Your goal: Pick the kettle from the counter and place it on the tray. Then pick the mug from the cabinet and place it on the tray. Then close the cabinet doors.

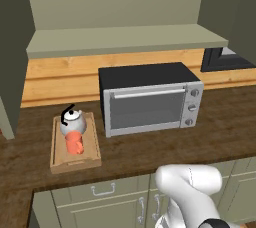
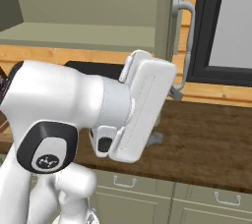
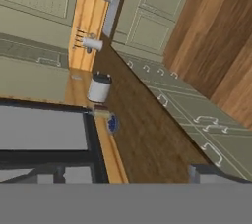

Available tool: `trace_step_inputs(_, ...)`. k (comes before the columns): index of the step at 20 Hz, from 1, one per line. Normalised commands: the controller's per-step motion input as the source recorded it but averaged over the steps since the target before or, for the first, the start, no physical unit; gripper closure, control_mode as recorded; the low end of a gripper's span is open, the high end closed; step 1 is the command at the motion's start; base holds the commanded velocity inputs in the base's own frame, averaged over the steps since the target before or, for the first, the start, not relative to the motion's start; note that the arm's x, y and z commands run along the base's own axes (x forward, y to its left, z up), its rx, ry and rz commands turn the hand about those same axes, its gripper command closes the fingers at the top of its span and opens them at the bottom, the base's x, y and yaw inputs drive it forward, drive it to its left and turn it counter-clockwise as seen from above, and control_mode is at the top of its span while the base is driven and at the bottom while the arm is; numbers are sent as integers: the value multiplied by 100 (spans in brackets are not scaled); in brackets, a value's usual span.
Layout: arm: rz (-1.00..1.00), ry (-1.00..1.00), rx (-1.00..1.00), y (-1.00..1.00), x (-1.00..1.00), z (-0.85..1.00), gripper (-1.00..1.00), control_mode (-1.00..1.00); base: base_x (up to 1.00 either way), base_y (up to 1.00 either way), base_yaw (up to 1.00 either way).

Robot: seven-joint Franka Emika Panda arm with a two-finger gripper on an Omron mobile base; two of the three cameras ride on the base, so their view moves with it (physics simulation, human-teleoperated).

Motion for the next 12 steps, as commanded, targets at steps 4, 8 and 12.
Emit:
trace_step_inputs(4, 6, -1, 2, -39, 6, 0, -100, -100, 0, 0, 0)
trace_step_inputs(8, 7, 11, 0, -24, 41, 0, -100, -100, 0, 0, 0)
trace_step_inputs(12, 9, 15, -2, -22, 29, 0, -100, -100, 0, 0, 0)
